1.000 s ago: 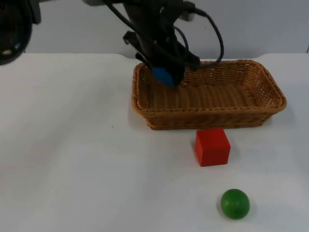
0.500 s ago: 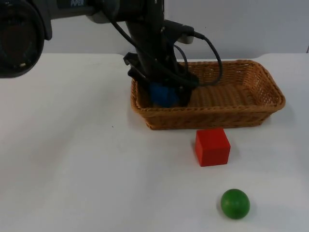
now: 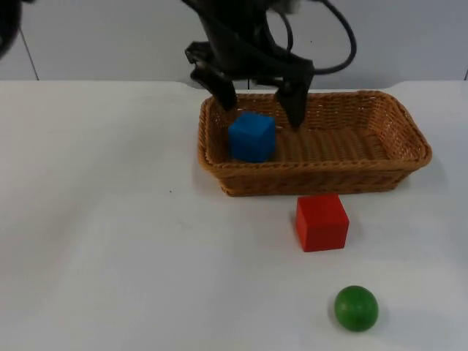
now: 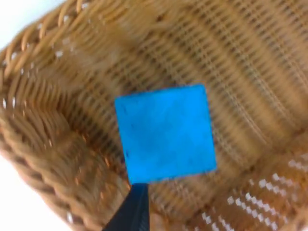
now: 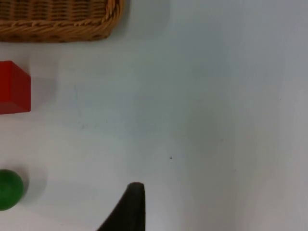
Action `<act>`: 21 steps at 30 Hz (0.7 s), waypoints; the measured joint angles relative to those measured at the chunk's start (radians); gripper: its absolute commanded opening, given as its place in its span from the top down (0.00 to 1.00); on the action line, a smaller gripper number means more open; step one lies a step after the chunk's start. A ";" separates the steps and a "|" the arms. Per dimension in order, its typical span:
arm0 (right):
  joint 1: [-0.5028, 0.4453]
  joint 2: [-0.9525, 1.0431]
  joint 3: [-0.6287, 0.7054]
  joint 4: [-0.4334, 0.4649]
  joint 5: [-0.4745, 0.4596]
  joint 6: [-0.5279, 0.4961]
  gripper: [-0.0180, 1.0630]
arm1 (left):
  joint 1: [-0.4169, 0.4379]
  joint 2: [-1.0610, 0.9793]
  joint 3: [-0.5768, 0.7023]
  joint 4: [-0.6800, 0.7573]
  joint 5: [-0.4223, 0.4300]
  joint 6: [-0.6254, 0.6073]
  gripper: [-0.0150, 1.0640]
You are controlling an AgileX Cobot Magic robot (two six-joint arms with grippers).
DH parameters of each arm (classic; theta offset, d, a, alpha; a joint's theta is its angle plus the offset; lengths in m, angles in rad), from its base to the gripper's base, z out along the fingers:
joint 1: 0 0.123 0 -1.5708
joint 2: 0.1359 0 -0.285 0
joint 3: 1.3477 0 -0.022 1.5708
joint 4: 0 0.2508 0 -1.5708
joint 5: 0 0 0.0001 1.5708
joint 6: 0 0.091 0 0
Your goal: Place all geometric objects except the red cube into the basket.
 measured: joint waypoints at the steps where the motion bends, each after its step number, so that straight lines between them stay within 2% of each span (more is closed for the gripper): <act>1: 0.000 0.000 0.000 0.000 0.000 0.000 0.10 | 0.000 -0.005 0.000 0.000 0.013 0.000 0.01; 3: 0.000 0.000 0.000 0.000 0.000 0.000 0.10 | 0.010 -0.019 0.000 -0.002 0.054 -0.002 0.01; 10: 0.000 0.000 0.000 0.000 0.000 0.000 0.10 | 0.037 -0.031 0.006 -0.002 0.066 -0.029 0.01; 15: 0.000 0.000 0.000 -0.002 0.000 0.000 0.10 | 0.061 -0.088 0.074 0.016 0.066 -0.045 0.01; 18: 0.000 0.000 0.000 -0.002 -0.002 0.000 0.10 | 0.070 -0.148 0.182 0.069 0.066 -0.080 0.01; 20: 0.000 0.000 0.000 -0.002 -0.002 0.000 0.10 | 0.082 -0.201 0.292 0.100 0.025 -0.113 0.01; 21: 0.000 0.000 0.000 -0.002 -0.002 0.000 0.10 | 0.082 -0.201 0.292 0.100 0.025 -0.113 0.01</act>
